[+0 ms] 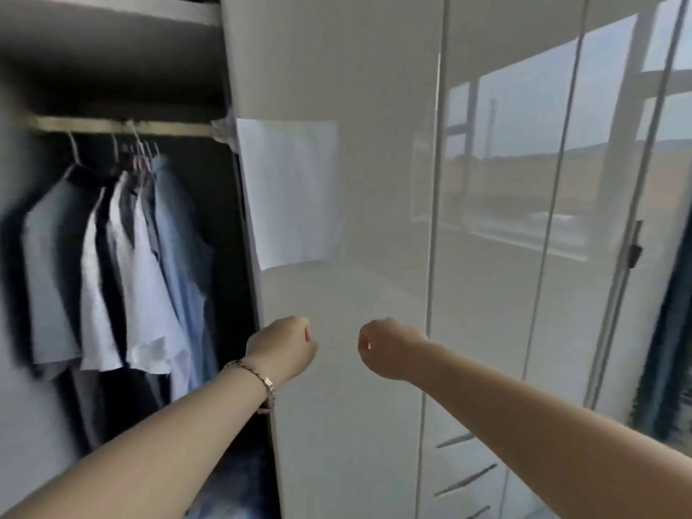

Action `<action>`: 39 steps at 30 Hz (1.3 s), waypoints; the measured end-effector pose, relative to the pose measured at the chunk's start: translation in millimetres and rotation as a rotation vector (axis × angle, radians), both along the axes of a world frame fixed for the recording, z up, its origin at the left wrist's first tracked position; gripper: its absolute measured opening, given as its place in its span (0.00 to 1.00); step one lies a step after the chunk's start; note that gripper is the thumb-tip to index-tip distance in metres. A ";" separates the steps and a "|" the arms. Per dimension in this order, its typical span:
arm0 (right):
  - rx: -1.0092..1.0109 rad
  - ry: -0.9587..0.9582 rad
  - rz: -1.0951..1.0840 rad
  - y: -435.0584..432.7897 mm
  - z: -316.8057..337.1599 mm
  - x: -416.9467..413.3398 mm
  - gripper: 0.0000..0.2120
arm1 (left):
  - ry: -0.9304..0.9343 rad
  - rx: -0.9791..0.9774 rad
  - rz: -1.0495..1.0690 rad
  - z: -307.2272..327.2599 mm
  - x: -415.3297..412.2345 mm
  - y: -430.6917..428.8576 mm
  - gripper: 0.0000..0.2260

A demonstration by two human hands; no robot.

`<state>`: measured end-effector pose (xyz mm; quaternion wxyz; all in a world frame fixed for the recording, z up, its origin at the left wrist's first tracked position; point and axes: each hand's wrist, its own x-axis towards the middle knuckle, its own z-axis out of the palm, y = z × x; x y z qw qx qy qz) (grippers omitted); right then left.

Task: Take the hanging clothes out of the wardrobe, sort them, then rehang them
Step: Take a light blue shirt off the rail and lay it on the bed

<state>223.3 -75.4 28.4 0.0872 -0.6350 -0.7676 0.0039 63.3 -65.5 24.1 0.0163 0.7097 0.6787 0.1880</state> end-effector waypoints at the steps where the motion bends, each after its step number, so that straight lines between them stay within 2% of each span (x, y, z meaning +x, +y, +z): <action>1: 0.020 -0.012 0.048 10.8 7.7 -11.9 0.15 | 0.014 0.034 0.043 8.9 -14.0 1.8 0.08; 7: 0.031 0.037 0.248 65.6 45.9 -85.4 0.16 | 0.101 0.122 0.246 62.1 -95.5 9.9 0.07; 13: -0.015 0.332 0.350 115.5 67.4 -165.3 0.13 | 0.113 0.233 0.400 87.4 -173.4 38.9 0.08; 18: 0.043 0.406 0.421 168.5 89.2 -243.5 0.12 | 0.147 0.311 0.416 110.3 -239.5 77.9 0.07; 22: 0.132 0.380 0.393 220.7 132.0 -296.5 0.11 | 0.192 0.376 0.409 145.3 -284.6 112.6 0.06; 24: 0.162 0.427 0.372 244.5 152.8 -318.7 0.11 | 0.203 0.407 0.400 163.5 -301.7 130.0 0.07; 28: 0.123 0.576 0.333 287.5 184.2 -356.9 0.13 | 0.209 0.445 0.383 186.4 -328.5 161.3 0.07; 30: 0.079 0.557 0.322 307.5 191.7 -374.6 0.14 | 0.215 0.454 0.377 190.9 -337.7 173.6 0.07; 34: -0.032 0.551 0.283 334.4 195.0 -401.7 0.08 | 0.211 0.479 0.376 189.2 -352.8 191.1 0.07; 37: 0.000 0.588 0.223 353.8 201.0 -413.3 0.17 | 0.217 0.472 0.394 187.5 -361.3 200.7 0.07; 39: 0.058 0.625 0.198 361.4 205.4 -417.5 0.18 | 0.219 0.470 0.404 191.3 -364.2 206.2 0.07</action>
